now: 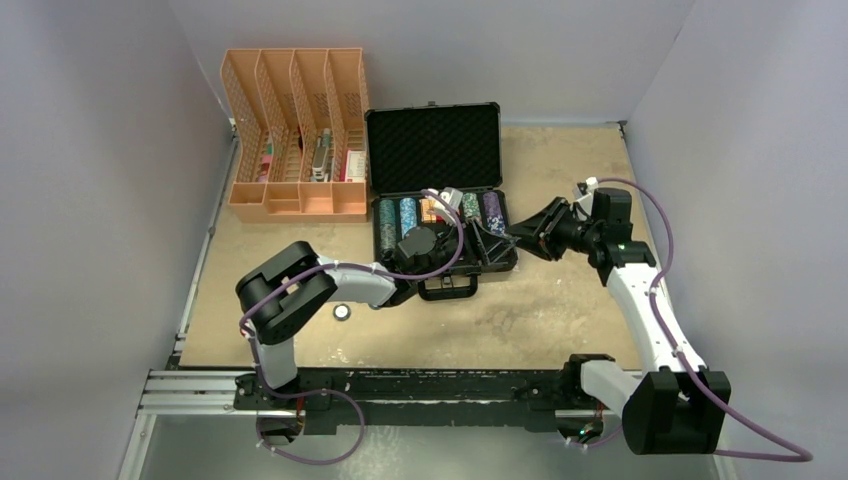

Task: Pack up texas hold em set

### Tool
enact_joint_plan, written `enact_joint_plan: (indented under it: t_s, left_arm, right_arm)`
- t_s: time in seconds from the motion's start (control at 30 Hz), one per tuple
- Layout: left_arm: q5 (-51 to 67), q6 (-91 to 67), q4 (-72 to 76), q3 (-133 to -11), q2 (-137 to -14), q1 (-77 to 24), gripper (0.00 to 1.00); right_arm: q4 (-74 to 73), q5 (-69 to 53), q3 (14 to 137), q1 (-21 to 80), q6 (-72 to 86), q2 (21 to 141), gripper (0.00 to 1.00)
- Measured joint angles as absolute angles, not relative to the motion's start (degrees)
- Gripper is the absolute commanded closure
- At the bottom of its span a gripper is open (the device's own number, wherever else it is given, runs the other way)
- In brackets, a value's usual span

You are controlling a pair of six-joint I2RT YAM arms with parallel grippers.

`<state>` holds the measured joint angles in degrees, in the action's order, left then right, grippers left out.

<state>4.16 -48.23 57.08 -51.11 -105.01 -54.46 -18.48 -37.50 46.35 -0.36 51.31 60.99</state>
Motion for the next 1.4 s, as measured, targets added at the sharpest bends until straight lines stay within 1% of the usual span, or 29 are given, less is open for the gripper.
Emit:
enact_joint_plan:
  t_s: [0.17, 0.27, 0.37, 0.4, 0.47, 0.5, 0.57, 0.6, 0.7, 0.73, 0.8, 0.9, 1.07, 1.17, 1.3, 1.4]
  left_arm:
    - [4.2, -47.1, 59.3, -51.7, -105.0, -54.5, 0.62]
    - [4.3, -46.9, 59.7, -52.1, -105.3, -54.5, 0.74]
    - [4.1, -46.1, 59.9, -52.3, -105.5, -54.8, 0.96]
    - [4.0, -45.7, 59.9, -52.3, -105.6, -54.8, 1.00]
    - [4.2, -44.5, 59.8, -52.4, -105.7, -54.8, 1.00]
    - [4.3, -43.7, 59.6, -52.4, -105.7, -54.8, 1.00]
    - [4.2, -42.0, 59.2, -52.5, -105.7, -54.8, 1.00]
    - [4.4, -40.8, 58.6, -52.7, -105.6, -54.8, 1.00]
    - [5.0, -36.2, 52.8, -53.5, -104.4, -54.8, 1.00]
    - [5.5, -34.1, 49.6, -53.9, -103.7, -54.8, 1.00]
    - [6.5, -29.6, 43.0, -55.1, -102.3, -54.8, 1.00]
    - [8.3, -20.9, 30.6, -58.5, -100.1, -54.8, 1.00]
    - [8.6, -7.9, 14.1, -63.5, -97.8, -54.8, 1.00]
    - [8.2, -2.3, 5.9, -66.7, -97.8, -54.8, 1.00]
    - [7.3, 2.8, -5.3, -74.8, -101.4, -54.8, 1.00]
    - [6.7, 4.8, -9.6, -78.7, -104.4, -54.8, 1.00]
  right_arm:
    - [-17.6, -38.5, 45.6, -0.4, 52.1, 61.0, 0.80]
    - [-17.1, -38.6, 45.3, -0.4, 52.7, 61.0, 0.80]
    - [-16.4, -38.7, 45.0, -0.4, 53.2, 61.0, 0.79]
    - [-16.3, -38.8, 44.9, -0.4, 53.2, 61.0, 0.77]
    - [-16.3, -38.5, 44.8, -0.4, 53.4, 61.0, 0.70]
    - [-16.4, -38.5, 44.8, -0.4, 53.4, 61.0, 0.64]
    - [-16.4, -38.3, 44.7, -0.4, 52.6, 61.0, 0.44]
    - [-16.4, -38.0, 44.7, -0.4, 51.8, 61.0, 0.37]
    - [-15.6, -35.7, 44.9, -0.3, 47.9, 60.8, 0.22]
    - [-15.0, -34.7, 45.1, -0.2, 47.1, 60.7, 0.20]
    - [-13.2, -31.1, 46.1, -0.2, 44.7, 60.5, 0.18]
    - [-10.2, -26.0, 48.5, -0.2, 41.7, 60.5, 0.19]
    - [-5.7, -16.6, 50.6, -0.2, 36.9, 60.4, 0.26]
    - [-5.8, -11.8, 50.5, -0.2, 35.5, 60.3, 0.27]
    - [-5.6, -8.5, 46.1, -0.2, 35.5, 57.5, 0.28]
    - [-6.0, -8.3, 41.5, -0.2, 36.2, 54.1, 0.28]
